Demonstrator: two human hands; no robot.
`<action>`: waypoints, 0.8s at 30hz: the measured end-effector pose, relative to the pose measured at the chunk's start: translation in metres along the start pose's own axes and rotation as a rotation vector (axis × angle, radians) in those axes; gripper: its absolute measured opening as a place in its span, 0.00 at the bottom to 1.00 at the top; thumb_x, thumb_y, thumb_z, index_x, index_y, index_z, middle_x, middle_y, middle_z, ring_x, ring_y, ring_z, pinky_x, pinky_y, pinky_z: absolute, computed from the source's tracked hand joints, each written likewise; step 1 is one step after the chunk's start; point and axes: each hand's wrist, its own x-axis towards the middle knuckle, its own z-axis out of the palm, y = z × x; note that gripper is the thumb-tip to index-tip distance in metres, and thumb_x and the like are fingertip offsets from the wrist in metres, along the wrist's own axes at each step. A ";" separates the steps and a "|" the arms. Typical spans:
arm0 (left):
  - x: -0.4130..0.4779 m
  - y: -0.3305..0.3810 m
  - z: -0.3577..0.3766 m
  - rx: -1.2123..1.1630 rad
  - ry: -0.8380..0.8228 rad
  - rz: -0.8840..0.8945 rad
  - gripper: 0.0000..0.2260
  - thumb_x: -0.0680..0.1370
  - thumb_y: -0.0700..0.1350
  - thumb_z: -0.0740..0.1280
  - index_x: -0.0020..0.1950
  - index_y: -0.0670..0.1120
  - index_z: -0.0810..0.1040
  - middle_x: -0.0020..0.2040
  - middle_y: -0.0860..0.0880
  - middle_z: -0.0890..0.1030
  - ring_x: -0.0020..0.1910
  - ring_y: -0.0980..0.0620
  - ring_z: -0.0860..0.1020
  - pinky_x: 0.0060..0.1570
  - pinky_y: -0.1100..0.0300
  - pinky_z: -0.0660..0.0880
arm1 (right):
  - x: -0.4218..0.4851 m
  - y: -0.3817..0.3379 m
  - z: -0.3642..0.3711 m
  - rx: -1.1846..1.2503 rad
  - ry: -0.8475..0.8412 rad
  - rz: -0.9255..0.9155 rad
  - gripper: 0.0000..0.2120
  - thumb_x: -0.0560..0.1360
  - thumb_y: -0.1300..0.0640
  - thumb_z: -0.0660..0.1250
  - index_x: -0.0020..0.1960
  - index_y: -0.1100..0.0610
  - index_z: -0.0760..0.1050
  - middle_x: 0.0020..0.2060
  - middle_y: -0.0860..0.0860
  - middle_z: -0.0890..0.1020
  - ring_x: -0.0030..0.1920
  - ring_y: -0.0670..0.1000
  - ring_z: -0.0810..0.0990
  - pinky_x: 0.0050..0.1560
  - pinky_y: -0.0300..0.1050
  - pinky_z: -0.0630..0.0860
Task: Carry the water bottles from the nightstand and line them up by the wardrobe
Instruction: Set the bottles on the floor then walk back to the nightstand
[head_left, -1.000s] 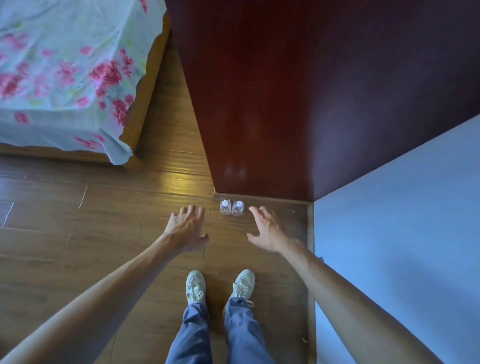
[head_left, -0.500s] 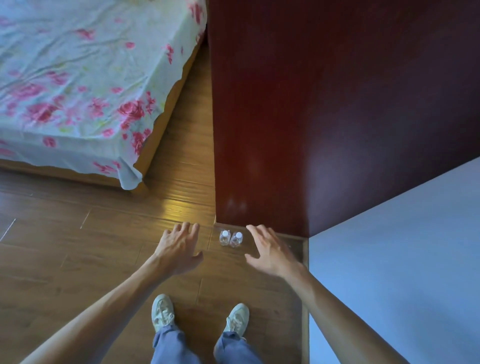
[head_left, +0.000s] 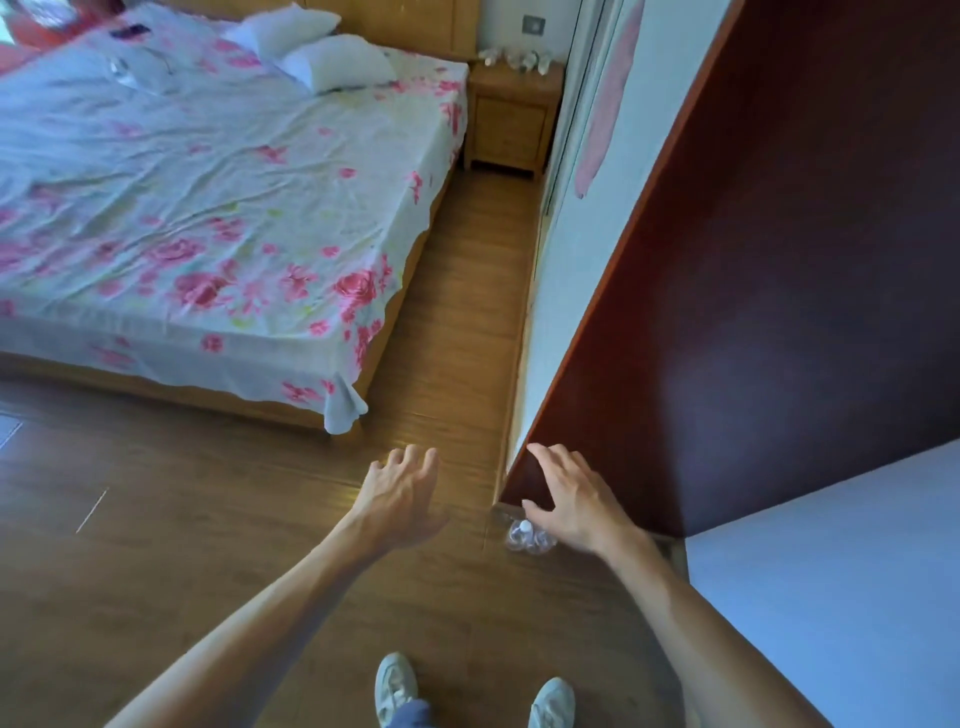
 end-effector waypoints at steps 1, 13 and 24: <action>-0.002 -0.012 -0.005 0.001 0.012 0.002 0.28 0.73 0.59 0.63 0.67 0.46 0.66 0.60 0.46 0.73 0.58 0.44 0.74 0.54 0.50 0.75 | 0.006 -0.012 -0.002 0.000 0.013 -0.002 0.34 0.75 0.44 0.66 0.77 0.54 0.59 0.67 0.51 0.70 0.63 0.55 0.71 0.61 0.51 0.73; -0.003 -0.111 -0.047 -0.063 0.159 -0.078 0.25 0.73 0.57 0.63 0.66 0.46 0.67 0.59 0.46 0.75 0.57 0.45 0.76 0.52 0.51 0.76 | 0.078 -0.099 -0.024 -0.011 0.061 -0.104 0.35 0.78 0.45 0.65 0.78 0.55 0.56 0.71 0.54 0.68 0.70 0.55 0.68 0.67 0.52 0.72; 0.055 -0.159 -0.069 -0.117 0.198 -0.135 0.27 0.75 0.59 0.62 0.70 0.47 0.65 0.63 0.46 0.74 0.60 0.45 0.75 0.54 0.51 0.77 | 0.175 -0.109 -0.035 -0.076 0.048 -0.180 0.34 0.78 0.44 0.64 0.78 0.53 0.56 0.72 0.52 0.68 0.69 0.53 0.69 0.64 0.50 0.76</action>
